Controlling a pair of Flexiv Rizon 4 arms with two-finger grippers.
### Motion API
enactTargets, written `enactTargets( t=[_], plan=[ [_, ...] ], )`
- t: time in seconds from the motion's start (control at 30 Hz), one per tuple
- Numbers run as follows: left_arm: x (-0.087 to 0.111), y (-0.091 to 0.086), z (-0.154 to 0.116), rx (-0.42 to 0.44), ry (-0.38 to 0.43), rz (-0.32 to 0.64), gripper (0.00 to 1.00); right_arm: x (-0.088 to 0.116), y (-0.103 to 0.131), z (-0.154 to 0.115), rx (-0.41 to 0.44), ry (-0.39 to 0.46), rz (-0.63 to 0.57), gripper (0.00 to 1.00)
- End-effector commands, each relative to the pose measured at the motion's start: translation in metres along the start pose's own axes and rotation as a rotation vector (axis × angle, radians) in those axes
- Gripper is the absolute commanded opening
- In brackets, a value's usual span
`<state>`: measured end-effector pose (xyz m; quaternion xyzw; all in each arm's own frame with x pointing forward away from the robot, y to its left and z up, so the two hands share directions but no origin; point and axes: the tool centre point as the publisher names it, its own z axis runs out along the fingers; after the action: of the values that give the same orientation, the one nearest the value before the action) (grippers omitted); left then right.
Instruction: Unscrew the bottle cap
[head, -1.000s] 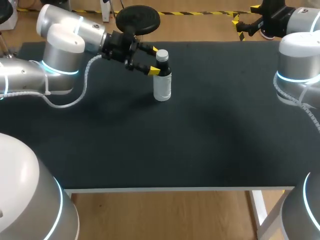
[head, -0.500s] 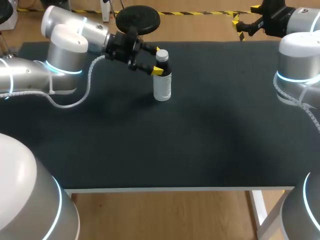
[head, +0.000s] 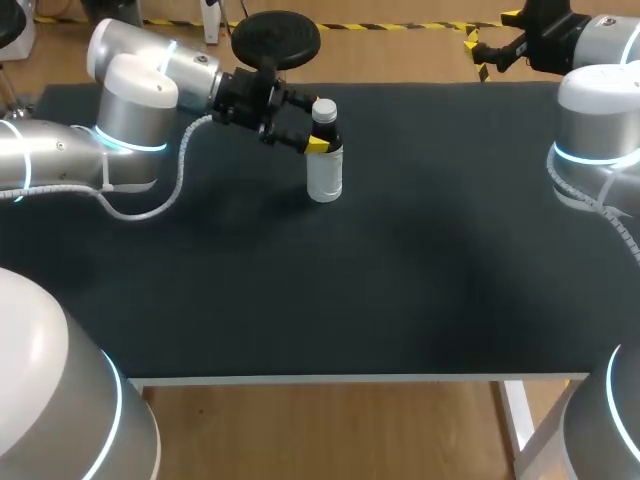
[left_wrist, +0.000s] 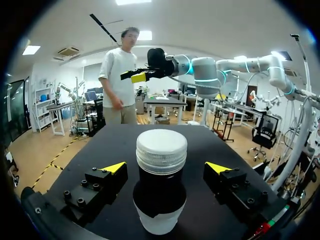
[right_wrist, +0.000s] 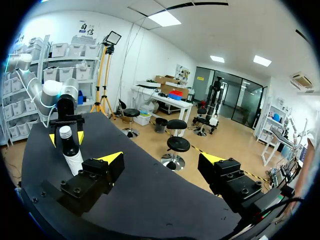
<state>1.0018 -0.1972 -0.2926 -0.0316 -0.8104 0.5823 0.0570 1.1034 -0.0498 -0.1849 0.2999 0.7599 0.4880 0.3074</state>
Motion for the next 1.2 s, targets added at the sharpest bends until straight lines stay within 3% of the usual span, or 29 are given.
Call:
enactTargets(
  t=[0.03,0.4,0.47,0.53,0.6,0.63,1.2],
  plan=[
    [-0.0038,0.0026,0.0026,0.006,0.011,0.0,1.0,-0.0006,0.0005,0.0003,0.003,0.001,0.0,1.0],
    [-0.0038,0.0019,0.0047,0.01,0.014,0.001,1.0,-0.0006,0.0005,0.0003,0.003,0.001,0.0,1.0],
    [-0.0038,0.0017,0.0046,0.01,0.013,0.002,0.47,-0.0006,0.0005,0.0003,0.003,0.001,0.0,1.0],
    [-0.0038,0.0017,0.0046,0.009,0.014,0.002,0.36,-0.0006,0.0005,0.0003,0.003,0.001,0.0,1.0],
    [-0.0037,0.0017,0.0045,0.007,0.013,0.003,0.05,-0.0006,0.0005,0.0003,0.003,0.001,0.0,1.0],
    [-0.0037,0.0017,0.0044,0.008,0.014,0.003,0.0,-0.0006,0.0005,0.0003,0.003,0.001,0.0,1.0],
    [-0.0032,0.0017,0.0036,0.009,0.025,0.013,0.0,-0.0006,0.0005,0.0003,0.003,0.001,0.0,1.0]
  ],
)
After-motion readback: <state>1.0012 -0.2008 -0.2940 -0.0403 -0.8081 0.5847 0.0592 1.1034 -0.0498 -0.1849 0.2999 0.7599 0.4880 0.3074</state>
